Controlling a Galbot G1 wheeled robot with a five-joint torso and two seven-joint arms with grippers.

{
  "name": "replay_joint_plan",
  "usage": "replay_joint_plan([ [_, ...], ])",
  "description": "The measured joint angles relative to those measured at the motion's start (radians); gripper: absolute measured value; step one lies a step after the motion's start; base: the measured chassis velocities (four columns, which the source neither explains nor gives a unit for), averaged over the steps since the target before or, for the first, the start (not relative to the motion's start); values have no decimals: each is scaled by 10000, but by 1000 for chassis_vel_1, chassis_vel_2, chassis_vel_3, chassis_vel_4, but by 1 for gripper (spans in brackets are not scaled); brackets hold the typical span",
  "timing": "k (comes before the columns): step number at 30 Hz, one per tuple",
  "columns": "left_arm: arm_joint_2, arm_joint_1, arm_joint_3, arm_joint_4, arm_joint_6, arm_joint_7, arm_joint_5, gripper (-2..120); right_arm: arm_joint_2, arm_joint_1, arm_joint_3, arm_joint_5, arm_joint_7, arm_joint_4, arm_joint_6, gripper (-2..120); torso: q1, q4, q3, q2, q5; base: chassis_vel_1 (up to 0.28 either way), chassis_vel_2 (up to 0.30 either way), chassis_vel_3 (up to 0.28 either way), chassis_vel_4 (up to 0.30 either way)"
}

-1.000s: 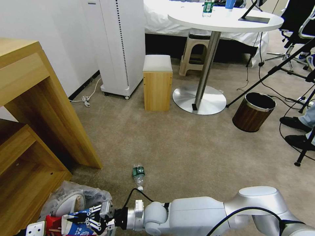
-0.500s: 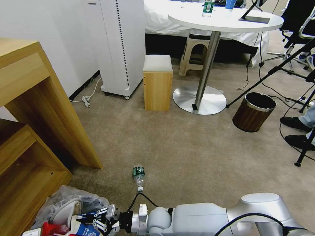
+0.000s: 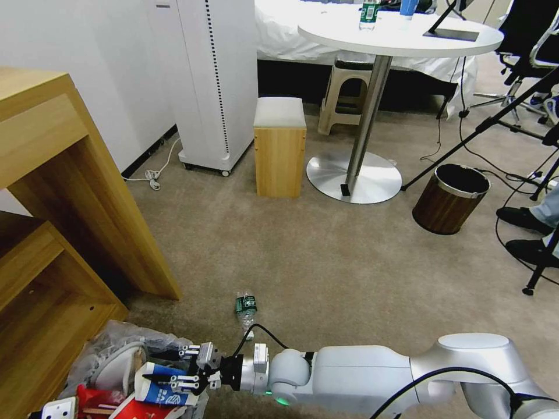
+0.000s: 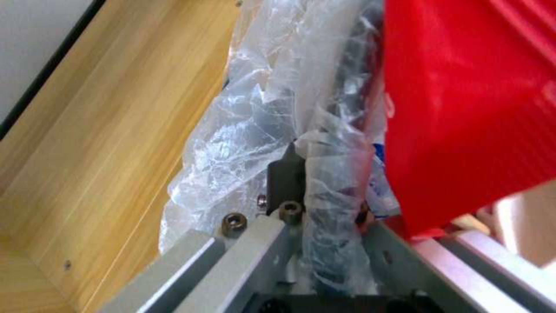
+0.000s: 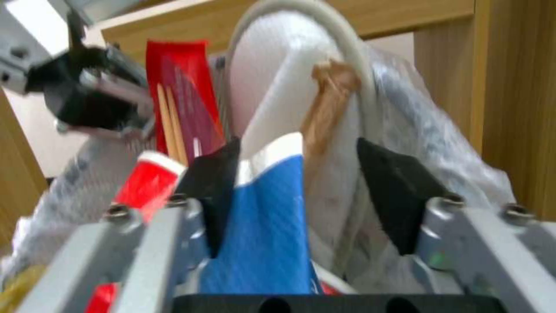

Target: Pick up the trash bin and place the garbage on the floor into it.

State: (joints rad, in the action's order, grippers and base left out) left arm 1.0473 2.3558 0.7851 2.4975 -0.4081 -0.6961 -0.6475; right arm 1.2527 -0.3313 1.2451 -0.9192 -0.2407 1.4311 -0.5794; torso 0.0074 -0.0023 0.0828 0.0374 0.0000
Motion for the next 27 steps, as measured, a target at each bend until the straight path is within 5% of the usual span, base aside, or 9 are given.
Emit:
replay_joint_plan([
  [11,55,-68,-134,-182,9,15,49,0,-1118,955,85,-146,13,1541,61,97,0,0,-1,0,0,0,0,0,0],
  [17,43,-87,-127,-190,18,15,48,0,-1739,967,-263,39,194,2213,-53,100,0,2,-1,0,2,0,0,0,0],
  [21,3,-105,-133,-187,30,31,10,0,-2820,1060,-1134,286,614,2444,-70,100,0,0,-2,0,1,0,0,0,0],
  [27,-106,-184,-209,-238,65,182,27,0,-3909,161,-2240,227,2259,2307,302,100,0,-1,-1,0,4,0,0,0,0],
])
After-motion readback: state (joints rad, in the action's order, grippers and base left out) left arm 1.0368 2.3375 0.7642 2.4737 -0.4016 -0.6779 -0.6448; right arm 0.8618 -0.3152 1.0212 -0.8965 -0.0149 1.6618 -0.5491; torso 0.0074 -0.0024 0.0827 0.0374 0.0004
